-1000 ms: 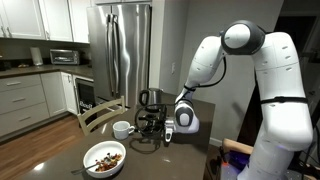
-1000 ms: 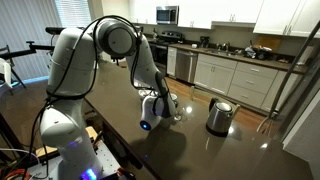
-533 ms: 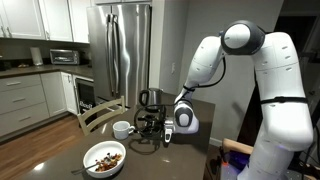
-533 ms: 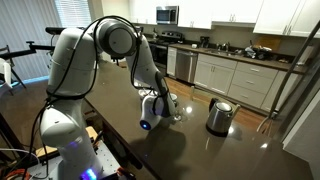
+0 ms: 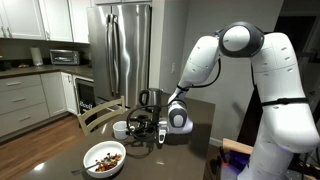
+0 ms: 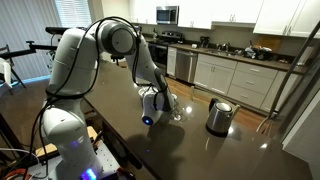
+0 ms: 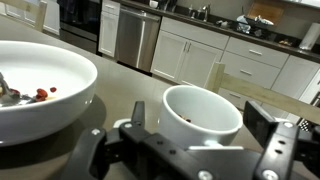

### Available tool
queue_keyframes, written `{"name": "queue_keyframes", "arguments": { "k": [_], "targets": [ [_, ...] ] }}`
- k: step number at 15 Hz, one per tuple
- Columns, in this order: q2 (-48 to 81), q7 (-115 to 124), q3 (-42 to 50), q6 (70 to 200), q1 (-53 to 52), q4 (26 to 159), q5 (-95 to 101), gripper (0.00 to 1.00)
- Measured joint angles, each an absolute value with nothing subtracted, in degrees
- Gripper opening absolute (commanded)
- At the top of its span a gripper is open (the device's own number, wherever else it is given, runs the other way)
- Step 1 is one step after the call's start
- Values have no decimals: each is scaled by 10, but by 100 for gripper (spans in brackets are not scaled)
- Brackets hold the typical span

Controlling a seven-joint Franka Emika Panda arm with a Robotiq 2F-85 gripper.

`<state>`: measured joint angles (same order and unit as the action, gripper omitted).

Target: Pour the contents of the mug into the bowl

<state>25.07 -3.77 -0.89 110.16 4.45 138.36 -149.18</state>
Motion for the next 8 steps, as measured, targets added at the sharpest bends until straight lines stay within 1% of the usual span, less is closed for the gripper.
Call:
{"name": "queue_keyframes", "arguments": {
  "k": [8],
  "targets": [
    [273, -16, 5, 1102, 35, 1364, -1491, 100]
  ]
}}
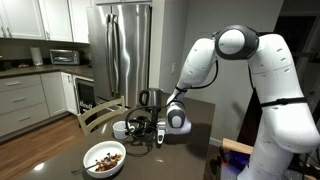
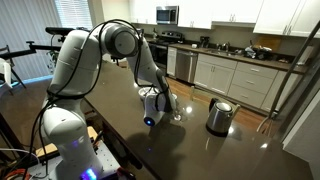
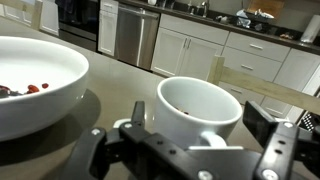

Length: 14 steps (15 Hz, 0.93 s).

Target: Pour the contents of the mug into the bowl

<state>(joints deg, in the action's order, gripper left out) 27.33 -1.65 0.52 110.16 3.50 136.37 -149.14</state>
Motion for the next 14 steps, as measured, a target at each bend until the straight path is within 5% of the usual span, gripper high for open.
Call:
{"name": "queue_keyframes", "arguments": {
  "k": [14],
  "targets": [
    [304, 17, 8, 1104, 31, 1323, -1480, 100]
  ]
}}
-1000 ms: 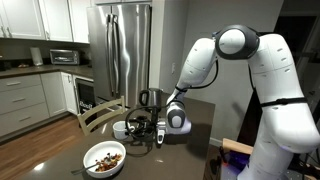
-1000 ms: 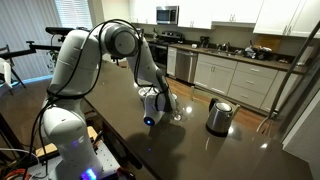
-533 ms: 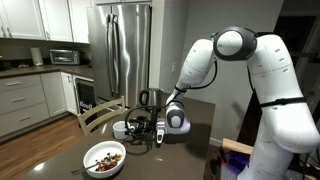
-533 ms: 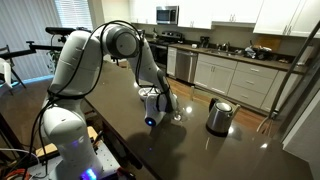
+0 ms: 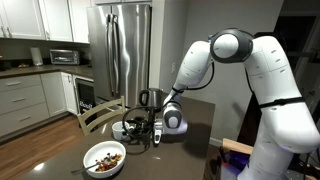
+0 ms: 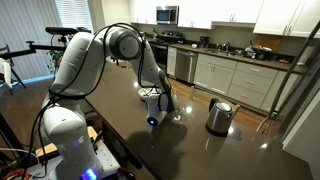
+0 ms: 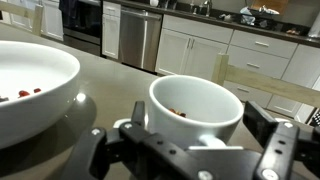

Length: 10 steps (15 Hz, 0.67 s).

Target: Pour the contents of the mug into the bowl

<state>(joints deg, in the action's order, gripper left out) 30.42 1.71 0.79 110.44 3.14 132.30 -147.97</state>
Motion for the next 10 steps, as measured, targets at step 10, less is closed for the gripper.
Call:
{"name": "queue_keyframes", "arguments": {
  "k": [10],
  "targets": [
    [312, 30, 8, 1109, 28, 1308, -1477, 67]
  ]
}}
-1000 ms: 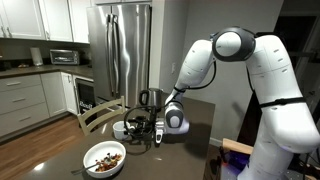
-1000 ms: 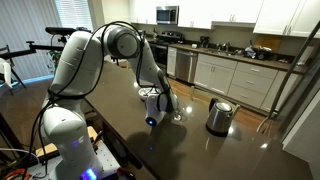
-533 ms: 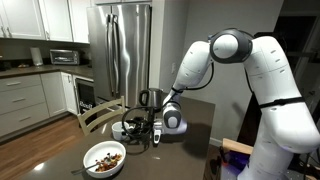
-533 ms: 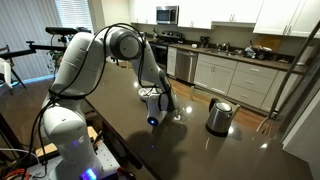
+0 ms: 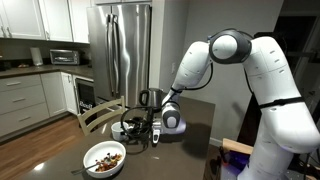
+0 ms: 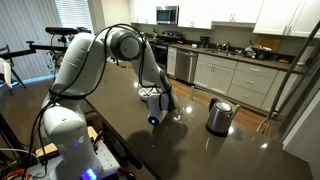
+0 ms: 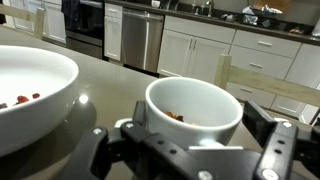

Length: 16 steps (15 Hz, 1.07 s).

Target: Pour the contents of the mug into the bowl

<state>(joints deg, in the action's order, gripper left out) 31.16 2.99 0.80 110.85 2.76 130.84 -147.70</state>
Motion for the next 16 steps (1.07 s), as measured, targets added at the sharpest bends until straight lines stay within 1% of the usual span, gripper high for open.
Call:
{"name": "queue_keyframes", "arguments": {
  "k": [4, 5, 6, 8, 10, 16],
  "targets": [
    [312, 31, 8, 1109, 28, 1308, -1477, 58],
    [312, 31, 8, 1109, 28, 1308, -1477, 68],
    [312, 31, 8, 1109, 28, 1308, -1477, 88],
    [312, 32, 8, 1109, 28, 1308, -1477, 97],
    [312, 32, 8, 1109, 28, 1308, -1477, 100],
    [312, 39, 11, 1110, 28, 1309, -1477, 100]
  ]
}}
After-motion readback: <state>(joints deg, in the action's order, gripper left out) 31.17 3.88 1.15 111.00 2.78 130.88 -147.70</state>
